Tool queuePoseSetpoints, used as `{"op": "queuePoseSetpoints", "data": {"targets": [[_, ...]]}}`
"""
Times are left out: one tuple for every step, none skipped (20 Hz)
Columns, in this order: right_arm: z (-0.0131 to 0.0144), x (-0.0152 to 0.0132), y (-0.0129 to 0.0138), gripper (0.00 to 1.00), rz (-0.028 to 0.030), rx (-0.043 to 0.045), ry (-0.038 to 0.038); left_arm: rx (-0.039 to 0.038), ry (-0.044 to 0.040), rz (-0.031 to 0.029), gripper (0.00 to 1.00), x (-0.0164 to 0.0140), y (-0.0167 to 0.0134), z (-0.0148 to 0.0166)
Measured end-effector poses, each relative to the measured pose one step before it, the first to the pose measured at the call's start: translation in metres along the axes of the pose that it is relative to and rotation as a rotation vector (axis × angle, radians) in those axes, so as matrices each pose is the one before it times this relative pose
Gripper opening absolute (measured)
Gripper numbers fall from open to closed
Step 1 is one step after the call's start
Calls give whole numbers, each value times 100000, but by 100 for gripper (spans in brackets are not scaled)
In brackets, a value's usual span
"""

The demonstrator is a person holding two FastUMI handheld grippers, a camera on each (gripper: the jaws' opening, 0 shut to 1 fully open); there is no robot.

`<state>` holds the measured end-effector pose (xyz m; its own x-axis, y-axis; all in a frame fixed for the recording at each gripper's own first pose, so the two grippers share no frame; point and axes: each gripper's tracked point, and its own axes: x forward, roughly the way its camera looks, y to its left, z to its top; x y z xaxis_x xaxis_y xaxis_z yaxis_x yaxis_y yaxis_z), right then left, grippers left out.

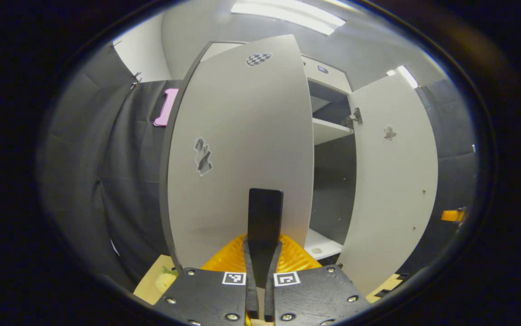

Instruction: Open the right door of the double-door shoe cabinet with the right hand, and open the left door with the left hand.

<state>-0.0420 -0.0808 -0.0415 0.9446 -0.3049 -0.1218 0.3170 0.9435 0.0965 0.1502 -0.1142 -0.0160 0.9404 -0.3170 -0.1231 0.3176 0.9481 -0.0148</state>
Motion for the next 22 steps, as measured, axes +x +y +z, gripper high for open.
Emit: {"op": "queuePoseSetpoints", "data": {"targets": [[-303,-394,401,98,150,-378,236,-850,151,-835,7,-591,323,87],[-158,-440,182,98,-80,-224,74,-1276,-201,-400,7,-440,228,160],[-276,-254,474,98,489,74,264,-427,-201,-87,7,-535,308,203],[-230,-203,419,98,772,156,558,314,-172,166,7,-520,394,95],[-296,-125,300,98,585,-82,287,359,-104,471,7,-380,356,41],[-17,-206,130,98,377,-357,-8,-122,433,873,7,-111,160,-113],[-124,-35,200,98,276,-434,-39,-218,708,1197,7,-112,257,-16],[-96,-63,101,98,252,-386,-87,288,421,981,7,-335,263,-121],[-206,-83,266,98,273,-342,223,385,5,755,7,-473,419,16],[-264,-61,212,98,273,-329,602,116,-16,652,7,-464,375,-30],[-470,-64,205,98,-13,-248,696,-158,-83,593,7,-431,434,59],[-281,-94,72,98,61,-103,476,-312,-220,513,7,-236,402,71],[-241,70,271,98,305,49,323,35,-475,295,7,-236,572,-9],[-128,67,248,98,624,-116,451,438,-544,279,6,-286,491,83],[-193,225,348,98,542,-346,459,405,-633,266,6,-369,626,111],[-28,152,202,98,431,-425,281,-527,76,248,6,-164,418,129],[-17,118,265,98,545,-334,-60,-1127,525,402,6,-278,649,-123],[135,227,316,98,618,-72,-276,-804,297,914,7,-317,578,-31],[54,80,494,98,763,28,-291,197,-274,810,6,-325,509,66],[77,121,421,98,830,77,-351,816,-389,616,6,-370,377,104],[-78,225,459,98,930,-158,-174,527,-407,626,6,-295,417,88],[-8,84,311,98,813,-505,-15,101,-374,518,6,-212,441,-60]]}}
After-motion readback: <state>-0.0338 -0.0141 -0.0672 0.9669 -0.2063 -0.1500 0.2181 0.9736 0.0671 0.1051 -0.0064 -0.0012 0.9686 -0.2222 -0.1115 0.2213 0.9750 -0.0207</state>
